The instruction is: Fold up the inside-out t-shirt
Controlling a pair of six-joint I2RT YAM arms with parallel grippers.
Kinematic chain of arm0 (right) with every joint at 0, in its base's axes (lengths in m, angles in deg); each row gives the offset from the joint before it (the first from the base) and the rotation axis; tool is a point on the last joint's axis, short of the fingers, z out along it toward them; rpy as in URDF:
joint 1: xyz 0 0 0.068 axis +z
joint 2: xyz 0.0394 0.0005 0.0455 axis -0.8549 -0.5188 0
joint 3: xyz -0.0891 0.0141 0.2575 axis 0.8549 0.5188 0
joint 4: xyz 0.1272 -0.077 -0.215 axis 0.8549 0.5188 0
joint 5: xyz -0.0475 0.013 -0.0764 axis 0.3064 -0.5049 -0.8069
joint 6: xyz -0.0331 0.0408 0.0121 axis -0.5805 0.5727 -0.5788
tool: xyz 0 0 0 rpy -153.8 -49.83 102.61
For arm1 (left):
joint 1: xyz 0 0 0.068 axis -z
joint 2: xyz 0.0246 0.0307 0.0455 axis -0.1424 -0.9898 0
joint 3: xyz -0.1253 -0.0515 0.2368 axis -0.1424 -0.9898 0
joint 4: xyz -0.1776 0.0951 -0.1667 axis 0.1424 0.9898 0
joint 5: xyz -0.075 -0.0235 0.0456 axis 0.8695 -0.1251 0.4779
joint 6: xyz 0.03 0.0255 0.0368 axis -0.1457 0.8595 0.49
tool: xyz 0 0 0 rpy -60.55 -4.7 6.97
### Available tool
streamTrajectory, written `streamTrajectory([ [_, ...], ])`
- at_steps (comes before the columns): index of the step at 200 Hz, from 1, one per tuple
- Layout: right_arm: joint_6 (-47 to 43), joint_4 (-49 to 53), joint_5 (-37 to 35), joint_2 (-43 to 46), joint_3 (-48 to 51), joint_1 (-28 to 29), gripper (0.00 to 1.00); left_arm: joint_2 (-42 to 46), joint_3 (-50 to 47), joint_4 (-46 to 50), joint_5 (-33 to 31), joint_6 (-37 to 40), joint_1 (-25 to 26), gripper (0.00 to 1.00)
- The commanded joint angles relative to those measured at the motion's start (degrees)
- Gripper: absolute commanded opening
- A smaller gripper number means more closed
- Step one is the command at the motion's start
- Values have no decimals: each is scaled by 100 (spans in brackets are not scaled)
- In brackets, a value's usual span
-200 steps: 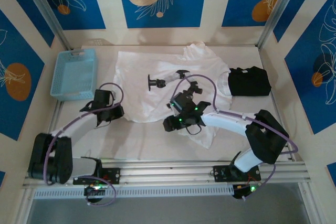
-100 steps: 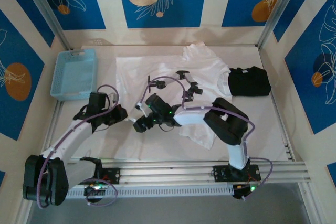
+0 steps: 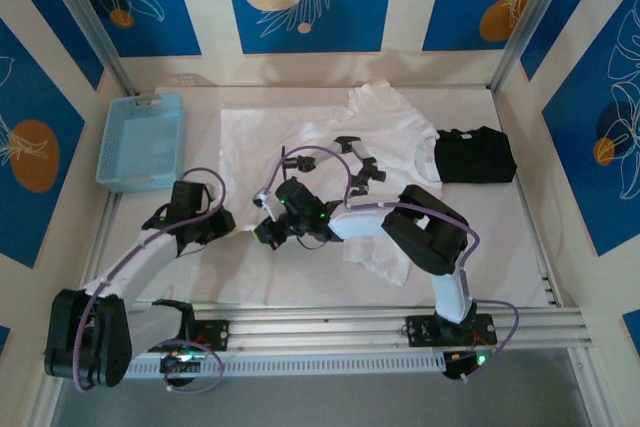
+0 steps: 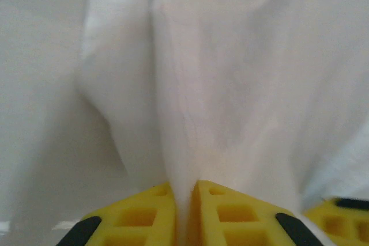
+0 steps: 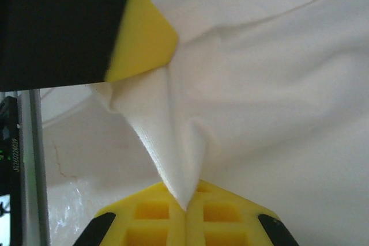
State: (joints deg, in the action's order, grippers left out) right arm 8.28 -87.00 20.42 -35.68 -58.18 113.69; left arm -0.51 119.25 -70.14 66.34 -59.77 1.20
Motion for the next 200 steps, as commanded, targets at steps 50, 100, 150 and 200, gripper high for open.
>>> streamTrajectory([
  [50, 676, -102, 351, 83, -2, -178, 0, 92, -178, 65, -1571, 276, -40, 22],
  [100, 996, 32, 355, -62, -203, -176, 0, 1463, -520, 604, -664, -577, 455, 50],
  [150, 1042, 46, 389, -158, -304, -168, 0, 1327, -679, 279, -67, -893, 829, 56],
  [200, 1016, 41, 316, -156, -274, -133, 0, 668, -771, -406, 191, -981, 850, 52],
])
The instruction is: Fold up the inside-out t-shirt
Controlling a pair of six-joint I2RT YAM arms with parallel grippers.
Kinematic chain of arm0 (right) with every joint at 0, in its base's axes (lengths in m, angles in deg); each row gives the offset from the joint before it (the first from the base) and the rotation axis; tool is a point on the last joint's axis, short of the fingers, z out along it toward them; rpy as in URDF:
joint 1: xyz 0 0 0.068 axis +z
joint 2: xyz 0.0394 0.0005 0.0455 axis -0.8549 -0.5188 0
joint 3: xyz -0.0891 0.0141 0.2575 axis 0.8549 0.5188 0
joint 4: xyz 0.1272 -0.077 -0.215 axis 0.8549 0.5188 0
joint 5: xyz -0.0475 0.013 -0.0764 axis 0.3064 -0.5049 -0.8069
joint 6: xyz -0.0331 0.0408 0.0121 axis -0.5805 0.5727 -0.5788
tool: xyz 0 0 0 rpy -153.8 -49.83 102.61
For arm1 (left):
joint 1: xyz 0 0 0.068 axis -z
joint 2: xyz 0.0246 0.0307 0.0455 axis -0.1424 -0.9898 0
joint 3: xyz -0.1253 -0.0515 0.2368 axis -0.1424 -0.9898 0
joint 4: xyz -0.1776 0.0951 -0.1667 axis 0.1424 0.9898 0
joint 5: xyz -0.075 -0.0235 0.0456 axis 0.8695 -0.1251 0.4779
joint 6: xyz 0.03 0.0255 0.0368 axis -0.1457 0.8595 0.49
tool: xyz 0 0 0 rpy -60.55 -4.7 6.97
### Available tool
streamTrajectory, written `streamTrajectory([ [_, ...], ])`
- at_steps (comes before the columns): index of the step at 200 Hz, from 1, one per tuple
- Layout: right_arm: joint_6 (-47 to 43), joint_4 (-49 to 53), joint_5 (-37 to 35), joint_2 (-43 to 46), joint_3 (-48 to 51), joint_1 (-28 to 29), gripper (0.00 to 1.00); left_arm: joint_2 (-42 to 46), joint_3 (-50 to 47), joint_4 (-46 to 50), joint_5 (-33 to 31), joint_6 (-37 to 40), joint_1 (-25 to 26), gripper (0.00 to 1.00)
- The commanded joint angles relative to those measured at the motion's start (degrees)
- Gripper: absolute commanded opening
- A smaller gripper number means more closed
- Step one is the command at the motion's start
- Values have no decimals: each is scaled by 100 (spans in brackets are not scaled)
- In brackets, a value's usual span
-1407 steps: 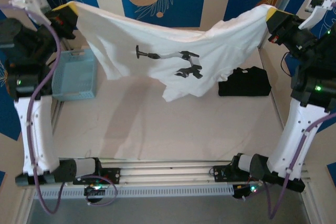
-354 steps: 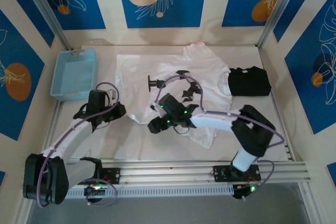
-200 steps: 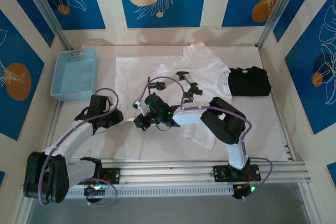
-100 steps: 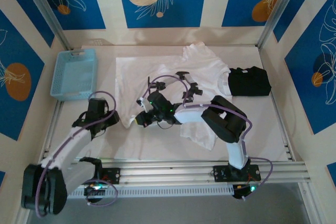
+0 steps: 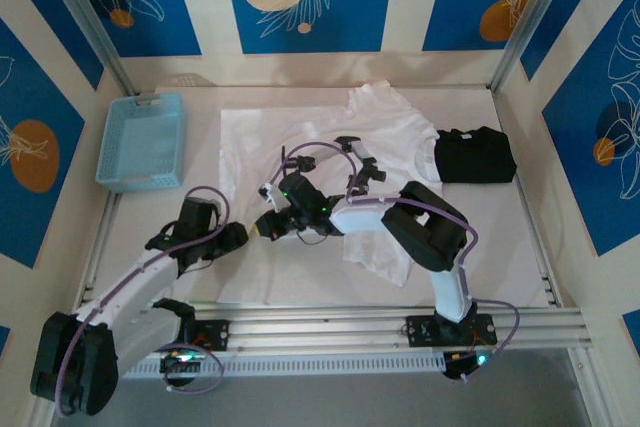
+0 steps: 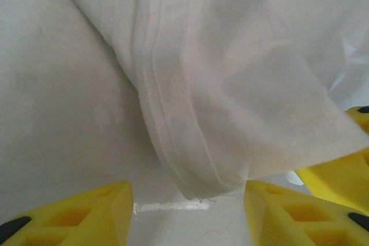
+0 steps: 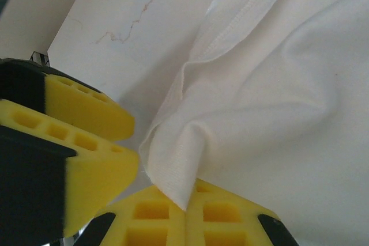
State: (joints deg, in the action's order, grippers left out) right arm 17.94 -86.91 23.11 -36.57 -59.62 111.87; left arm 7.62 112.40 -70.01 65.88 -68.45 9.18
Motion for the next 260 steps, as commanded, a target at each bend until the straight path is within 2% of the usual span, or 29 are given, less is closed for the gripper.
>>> streamTrajectory([
  [1, 54, 33, 45, -68, -130, 49, 0, -148, -89, -437, 231, -110, 50, 51],
  [81, -38, 50, -10, -42, -69, 62, 0, -634, -192, -894, 105, -180, 39, 50],
  [118, -29, 33, -6, -57, -53, 75, 0, -482, -194, -999, 130, -320, 41, 54],
  [165, -22, 23, -6, -80, -59, 82, 0, -217, -250, -871, -179, -335, 6, 54],
  [205, -29, 33, -17, -74, -86, 101, 0, -645, -231, -1114, -78, -269, -6, 45],
  [260, -29, 40, -119, -12, -44, 115, 0, -960, -250, -1387, 41, -225, -38, 22],
])
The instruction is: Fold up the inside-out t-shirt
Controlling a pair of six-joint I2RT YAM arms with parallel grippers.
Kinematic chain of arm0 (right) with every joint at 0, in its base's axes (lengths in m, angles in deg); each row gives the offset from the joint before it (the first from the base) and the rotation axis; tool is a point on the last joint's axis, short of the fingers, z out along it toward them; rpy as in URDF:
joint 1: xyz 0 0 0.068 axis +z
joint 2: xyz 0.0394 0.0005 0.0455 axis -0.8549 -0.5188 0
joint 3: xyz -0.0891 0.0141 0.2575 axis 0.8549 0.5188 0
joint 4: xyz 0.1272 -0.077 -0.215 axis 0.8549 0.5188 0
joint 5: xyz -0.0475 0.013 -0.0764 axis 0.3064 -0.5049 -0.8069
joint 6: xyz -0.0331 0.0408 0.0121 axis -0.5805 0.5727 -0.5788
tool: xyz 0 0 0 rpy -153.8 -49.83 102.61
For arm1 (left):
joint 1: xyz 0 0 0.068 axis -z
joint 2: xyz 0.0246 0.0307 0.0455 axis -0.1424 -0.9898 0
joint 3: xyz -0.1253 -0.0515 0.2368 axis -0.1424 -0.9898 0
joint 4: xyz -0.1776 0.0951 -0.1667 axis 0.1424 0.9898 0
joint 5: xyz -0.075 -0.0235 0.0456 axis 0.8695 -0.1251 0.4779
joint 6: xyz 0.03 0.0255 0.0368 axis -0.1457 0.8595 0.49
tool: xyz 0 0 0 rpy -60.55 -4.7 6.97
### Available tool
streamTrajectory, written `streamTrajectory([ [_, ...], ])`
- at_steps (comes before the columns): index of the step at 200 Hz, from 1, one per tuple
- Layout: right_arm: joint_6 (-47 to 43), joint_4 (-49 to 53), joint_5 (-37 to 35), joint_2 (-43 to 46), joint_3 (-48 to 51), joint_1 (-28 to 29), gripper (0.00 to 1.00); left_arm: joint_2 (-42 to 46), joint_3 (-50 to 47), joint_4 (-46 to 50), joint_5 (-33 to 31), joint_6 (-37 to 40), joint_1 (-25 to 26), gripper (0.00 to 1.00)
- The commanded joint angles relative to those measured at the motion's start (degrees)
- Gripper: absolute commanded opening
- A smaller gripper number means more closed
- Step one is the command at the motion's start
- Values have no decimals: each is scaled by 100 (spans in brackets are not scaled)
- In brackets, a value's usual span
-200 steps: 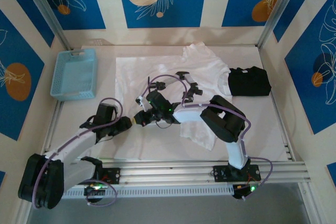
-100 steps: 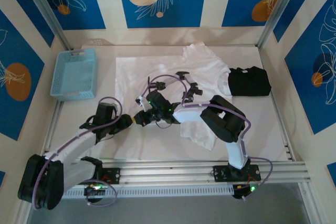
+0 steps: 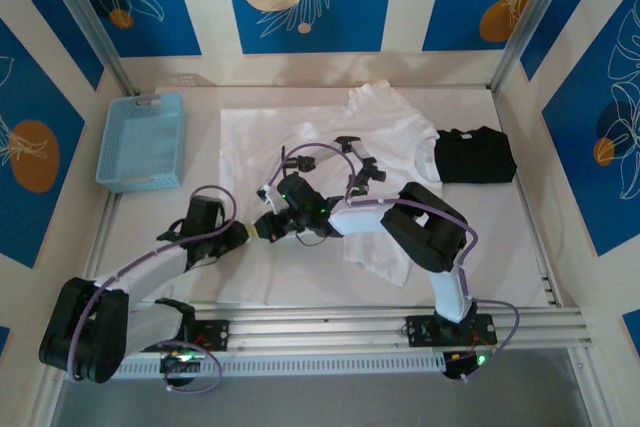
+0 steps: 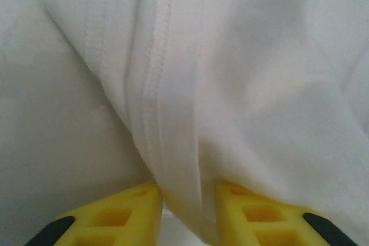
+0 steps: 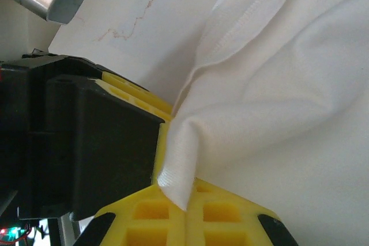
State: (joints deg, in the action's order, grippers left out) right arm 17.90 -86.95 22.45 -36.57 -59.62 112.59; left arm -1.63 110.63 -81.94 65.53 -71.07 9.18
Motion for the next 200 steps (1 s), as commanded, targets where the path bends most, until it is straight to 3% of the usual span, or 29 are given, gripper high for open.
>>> streamTrajectory([
  [1, -25, 41, -56, -10, -43, 45, 0, -36, -73, -193, 76, 35, -35, 22],
  [47, 9, 55, -139, 131, 50, -53, 0, 323, -226, 69, 95, 133, -273, 6],
  [94, 313, -110, -16, 290, 195, -181, 0, 1450, -154, 820, -294, 475, -919, 4],
  [127, 540, -295, 45, 247, 204, -190, 0, 1998, -191, 384, -218, 683, -1134, 2],
  [164, 750, -389, 39, 196, 198, -207, 0, 2522, -485, -965, 543, 680, -1218, 2],
  [200, 924, -315, 236, 9, -43, -260, 0, 2292, -531, -2406, 1952, 157, -1209, 1],
])
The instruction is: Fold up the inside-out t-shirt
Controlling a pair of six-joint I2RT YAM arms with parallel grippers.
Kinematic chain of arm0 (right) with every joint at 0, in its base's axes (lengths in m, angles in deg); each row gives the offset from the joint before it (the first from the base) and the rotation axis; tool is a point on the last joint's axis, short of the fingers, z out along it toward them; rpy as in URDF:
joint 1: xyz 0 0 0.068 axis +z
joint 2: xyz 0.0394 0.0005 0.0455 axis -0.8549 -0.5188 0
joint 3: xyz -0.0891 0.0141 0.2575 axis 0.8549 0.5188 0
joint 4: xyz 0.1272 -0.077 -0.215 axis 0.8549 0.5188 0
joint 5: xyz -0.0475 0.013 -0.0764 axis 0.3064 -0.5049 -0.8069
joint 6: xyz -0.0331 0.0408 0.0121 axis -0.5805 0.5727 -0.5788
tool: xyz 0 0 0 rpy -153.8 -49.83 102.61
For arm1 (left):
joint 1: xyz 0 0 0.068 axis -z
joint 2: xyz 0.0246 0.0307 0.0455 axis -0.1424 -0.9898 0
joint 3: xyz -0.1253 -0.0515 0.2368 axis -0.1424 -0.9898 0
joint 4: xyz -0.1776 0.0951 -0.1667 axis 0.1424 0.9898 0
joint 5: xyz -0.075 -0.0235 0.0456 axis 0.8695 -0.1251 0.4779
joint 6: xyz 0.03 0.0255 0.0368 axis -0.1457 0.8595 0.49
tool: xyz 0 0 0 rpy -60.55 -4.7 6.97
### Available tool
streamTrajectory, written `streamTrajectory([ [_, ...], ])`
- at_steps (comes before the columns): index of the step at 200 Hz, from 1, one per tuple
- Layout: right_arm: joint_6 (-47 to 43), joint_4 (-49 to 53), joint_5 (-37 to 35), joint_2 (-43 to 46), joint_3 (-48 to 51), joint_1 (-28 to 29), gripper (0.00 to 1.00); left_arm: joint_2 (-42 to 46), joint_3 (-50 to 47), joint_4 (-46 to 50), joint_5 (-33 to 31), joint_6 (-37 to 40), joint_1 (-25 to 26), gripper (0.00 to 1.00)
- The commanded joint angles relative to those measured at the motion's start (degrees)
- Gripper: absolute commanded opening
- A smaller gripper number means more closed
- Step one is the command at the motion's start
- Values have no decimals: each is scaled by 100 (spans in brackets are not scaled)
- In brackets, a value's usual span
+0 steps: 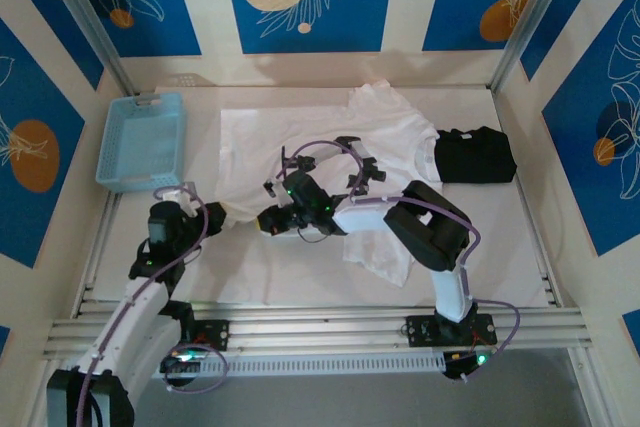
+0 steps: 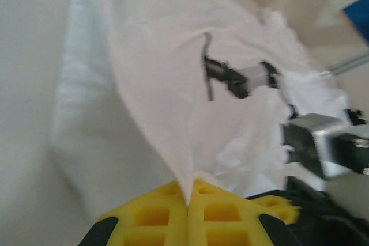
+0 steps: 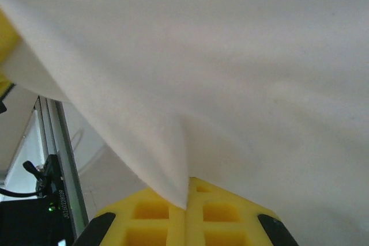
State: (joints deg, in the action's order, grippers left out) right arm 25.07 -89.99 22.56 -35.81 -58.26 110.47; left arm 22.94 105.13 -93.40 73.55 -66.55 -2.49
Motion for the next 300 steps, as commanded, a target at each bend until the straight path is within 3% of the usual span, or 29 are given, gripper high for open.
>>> streamTrajectory([
  [1, 212, -11, 236, -68, -187, -48, 0, -190, 34, -1257, 1183, -300, -42, 1],
  [62, 151, 69, 420, 118, -164, -297, 0, -990, 792, 165, 2270, 172, 64, 0],
  [122, -124, -55, 659, 431, 275, -391, 0, -1035, 572, 261, 816, -15, -49, 3],
  [156, -188, -98, 718, 435, 382, -387, 0, -1452, 634, 156, -70, 302, -93, 3],
  [186, -197, -9, 741, 384, 269, -382, 0, -1923, 706, 12, -265, 608, -96, 6],
  [241, 73, 416, 819, -27, -334, -374, 0, -2136, 542, 8, 94, 698, -96, 27],
  [300, 339, 500, 959, -303, -596, -365, 0, -1154, 65, 514, 135, 398, -86, 53],
])
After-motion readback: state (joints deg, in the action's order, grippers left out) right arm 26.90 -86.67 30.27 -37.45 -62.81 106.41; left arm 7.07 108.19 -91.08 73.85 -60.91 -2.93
